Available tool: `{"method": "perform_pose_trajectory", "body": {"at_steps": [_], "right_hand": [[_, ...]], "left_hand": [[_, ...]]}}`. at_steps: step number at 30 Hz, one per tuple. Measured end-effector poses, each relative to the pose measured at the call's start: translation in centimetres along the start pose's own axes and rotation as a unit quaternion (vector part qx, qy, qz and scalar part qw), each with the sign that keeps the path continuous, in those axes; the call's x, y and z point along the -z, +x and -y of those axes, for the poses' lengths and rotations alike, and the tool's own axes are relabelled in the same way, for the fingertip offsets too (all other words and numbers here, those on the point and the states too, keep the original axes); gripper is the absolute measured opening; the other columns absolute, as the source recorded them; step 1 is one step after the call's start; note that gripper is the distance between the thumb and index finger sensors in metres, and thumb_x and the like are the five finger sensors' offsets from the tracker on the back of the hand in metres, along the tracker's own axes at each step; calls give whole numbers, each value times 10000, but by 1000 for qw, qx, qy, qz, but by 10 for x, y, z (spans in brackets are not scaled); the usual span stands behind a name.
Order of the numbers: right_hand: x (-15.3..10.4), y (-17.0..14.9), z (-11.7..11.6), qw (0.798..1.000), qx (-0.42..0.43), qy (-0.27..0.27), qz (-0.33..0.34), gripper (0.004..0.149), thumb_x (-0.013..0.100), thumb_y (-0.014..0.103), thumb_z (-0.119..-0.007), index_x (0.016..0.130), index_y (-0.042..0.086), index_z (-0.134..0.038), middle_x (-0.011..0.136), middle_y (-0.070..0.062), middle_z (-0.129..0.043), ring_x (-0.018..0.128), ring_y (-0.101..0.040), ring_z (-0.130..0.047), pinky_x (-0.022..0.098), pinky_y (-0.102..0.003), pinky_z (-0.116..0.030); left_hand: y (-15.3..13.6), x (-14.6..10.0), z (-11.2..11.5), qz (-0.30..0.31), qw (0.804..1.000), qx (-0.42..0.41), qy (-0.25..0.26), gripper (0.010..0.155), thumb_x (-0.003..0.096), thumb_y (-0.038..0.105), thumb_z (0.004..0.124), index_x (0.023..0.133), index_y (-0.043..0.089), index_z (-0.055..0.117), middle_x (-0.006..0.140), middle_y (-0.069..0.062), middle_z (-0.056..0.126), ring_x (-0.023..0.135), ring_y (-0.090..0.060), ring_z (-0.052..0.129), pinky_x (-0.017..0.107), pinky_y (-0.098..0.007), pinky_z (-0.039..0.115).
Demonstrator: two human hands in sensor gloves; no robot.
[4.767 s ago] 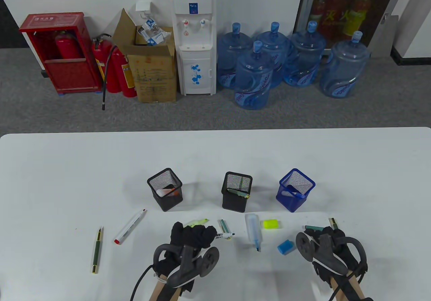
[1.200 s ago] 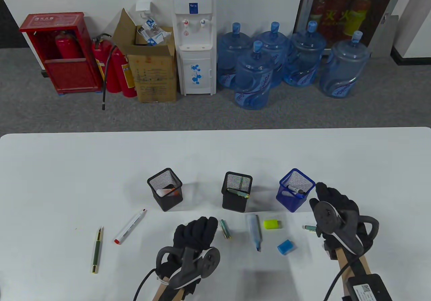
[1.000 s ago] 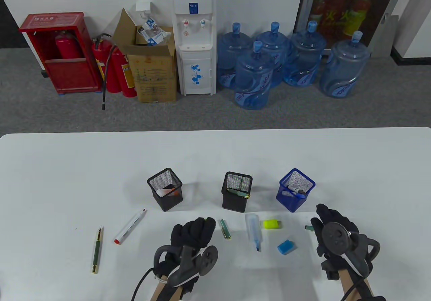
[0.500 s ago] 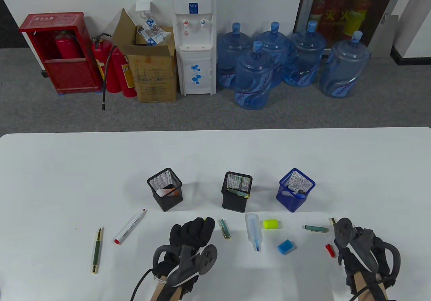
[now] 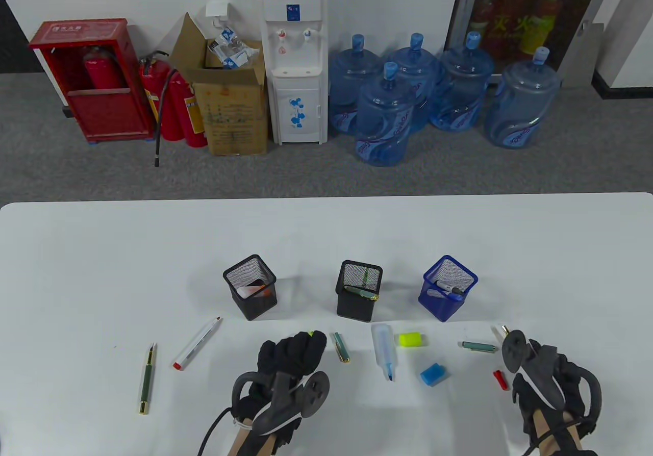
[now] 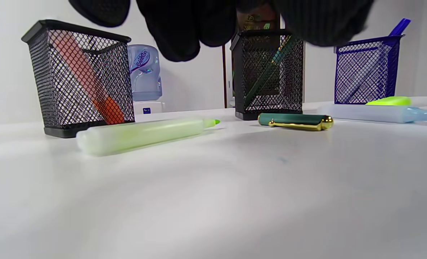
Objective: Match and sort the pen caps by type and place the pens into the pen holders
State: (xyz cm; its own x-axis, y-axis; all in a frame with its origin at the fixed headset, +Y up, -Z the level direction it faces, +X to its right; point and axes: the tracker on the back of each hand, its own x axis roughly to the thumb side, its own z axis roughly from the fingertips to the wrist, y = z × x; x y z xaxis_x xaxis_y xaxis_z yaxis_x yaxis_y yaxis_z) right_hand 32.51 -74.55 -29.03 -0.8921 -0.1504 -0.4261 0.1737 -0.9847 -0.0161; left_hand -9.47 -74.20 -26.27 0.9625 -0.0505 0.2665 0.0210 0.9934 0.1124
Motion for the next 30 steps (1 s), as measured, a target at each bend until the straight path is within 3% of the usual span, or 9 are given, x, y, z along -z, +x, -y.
{"method": "perform_pose_trajectory", "body": {"at_steps": [3, 5, 9, 15, 19, 23, 26, 30], "right_hand": [[-9, -4, 28, 993, 86, -84, 18, 574, 409, 296, -772, 970, 182, -737, 848, -10, -942, 671, -254, -947, 601, -519, -794], [-22, 7, 55, 972, 154, -151, 89, 566, 422, 286, -753, 980, 199, -720, 873, -15, -910, 704, -270, -914, 632, -550, -752], [-55, 62, 93, 946, 122, -222, 203, 551, 421, 303, -742, 970, 262, -723, 885, 43, -905, 740, -237, -913, 672, -556, -727], [-98, 168, 89, 911, 11, -222, 346, 538, 400, 319, -761, 939, 311, -753, 871, 96, -923, 779, -223, -909, 689, -543, -733], [-120, 208, 80, 890, -4, -222, 398, 537, 390, 325, -766, 927, 324, -760, 862, 116, -930, 781, -209, -912, 692, -536, -736], [-134, 225, 86, 880, 49, -214, 422, 536, 390, 326, -765, 926, 312, -764, 856, 101, -935, 771, -211, -919, 688, -537, -743], [-138, 230, 91, 875, 43, -216, 431, 525, 384, 333, -779, 909, 321, -781, 849, 114, -944, 781, -189, -934, 695, -530, -748], [-128, 210, 98, 878, 65, -239, 410, 541, 388, 429, -762, 919, 326, -763, 878, 115, -916, 862, -183, -902, 707, -510, -748]], "left_hand": [[1, 0, -3, 0, 1000, -8, 9, 804, 395, 483, 707, 1097, 332, 345, 1157, -17, 543, 1009, -281, 746, 788, -633, 528], [1, -1, -6, 0, 1000, -23, 21, 800, 394, 486, 706, 1096, 335, 352, 1147, -12, 568, 1002, -272, 761, 786, -629, 539], [-1, -1, -12, -13, 997, -66, 35, 798, 397, 482, 707, 1096, 330, 353, 1143, -12, 578, 992, -276, 770, 784, -631, 541], [-4, -1, -15, -25, 996, -58, 64, 821, 399, 483, 705, 1097, 323, 303, 1152, -26, 557, 996, -284, 765, 776, -624, 560], [-4, -1, -13, -25, 996, -58, 62, 809, 402, 475, 709, 1095, 340, 313, 1169, -33, 543, 1006, -299, 759, 775, -627, 558], [-2, -2, -11, -23, 996, -35, 73, 702, 402, 452, 725, 1064, 364, 507, 1104, 15, 703, 927, -248, 877, 755, -605, 620], [-4, -2, -13, -22, 995, -46, 86, 503, 412, 405, 700, 910, 396, 766, 884, 60, 938, 684, -194, 1028, 715, -587, 683], [-7, -2, -12, -22, 996, -41, 80, 487, 414, 398, 686, 891, 400, 784, 841, 56, 950, 631, -193, 1023, 704, -588, 685]]}}
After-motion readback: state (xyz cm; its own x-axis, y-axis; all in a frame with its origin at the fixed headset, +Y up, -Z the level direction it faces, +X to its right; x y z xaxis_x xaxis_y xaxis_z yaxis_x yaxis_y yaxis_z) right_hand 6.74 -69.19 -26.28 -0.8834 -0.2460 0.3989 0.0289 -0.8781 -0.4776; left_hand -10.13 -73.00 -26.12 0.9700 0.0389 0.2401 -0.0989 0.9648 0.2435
